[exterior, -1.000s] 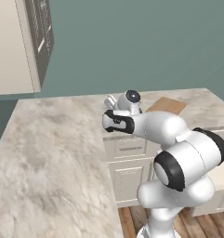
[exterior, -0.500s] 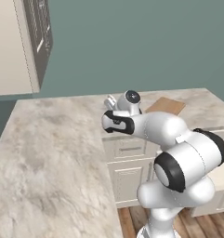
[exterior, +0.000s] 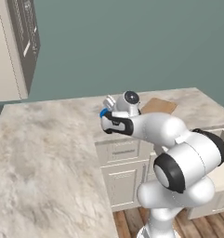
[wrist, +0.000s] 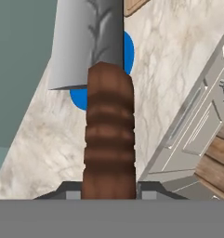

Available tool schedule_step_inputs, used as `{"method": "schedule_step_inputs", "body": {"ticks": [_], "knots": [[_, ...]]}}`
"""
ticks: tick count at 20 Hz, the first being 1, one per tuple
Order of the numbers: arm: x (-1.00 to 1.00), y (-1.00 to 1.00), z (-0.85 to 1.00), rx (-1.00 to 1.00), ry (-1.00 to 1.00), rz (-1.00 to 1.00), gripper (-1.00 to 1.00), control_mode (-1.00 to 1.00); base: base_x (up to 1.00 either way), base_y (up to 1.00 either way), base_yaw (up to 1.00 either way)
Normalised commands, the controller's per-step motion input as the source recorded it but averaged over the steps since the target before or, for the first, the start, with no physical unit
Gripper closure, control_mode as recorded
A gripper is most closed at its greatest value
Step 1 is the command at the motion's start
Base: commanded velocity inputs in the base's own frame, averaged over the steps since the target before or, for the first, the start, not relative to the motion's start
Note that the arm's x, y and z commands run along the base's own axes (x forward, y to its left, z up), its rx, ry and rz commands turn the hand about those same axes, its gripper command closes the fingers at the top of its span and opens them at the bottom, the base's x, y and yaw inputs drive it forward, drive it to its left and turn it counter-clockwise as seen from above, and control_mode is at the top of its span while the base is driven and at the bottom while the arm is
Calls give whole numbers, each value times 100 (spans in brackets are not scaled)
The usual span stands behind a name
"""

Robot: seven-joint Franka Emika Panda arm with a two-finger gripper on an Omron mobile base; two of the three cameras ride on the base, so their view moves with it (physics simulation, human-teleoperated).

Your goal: Pick up the knife from the drawer and place it on the cutting board. Then place the meat from the plate to the cutting board.

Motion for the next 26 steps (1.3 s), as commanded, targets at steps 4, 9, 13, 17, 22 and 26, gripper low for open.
{"method": "schedule_step_inputs", "body": {"ticks": [4,9,13,17,22,26], "knots": [[0,0,0,0,0,0,100,100,37,-3,0],[0,0,0,0,0,0,100,100,74,-9,0],[0,0,0,0,0,0,100,100,91,0,0],[0,0,0,0,0,0,100,100,69,0,0],[0,0,0,0,0,0,100,100,59,0,0],[0,0,0,0,0,0,100,100,42,-6,0]]}}
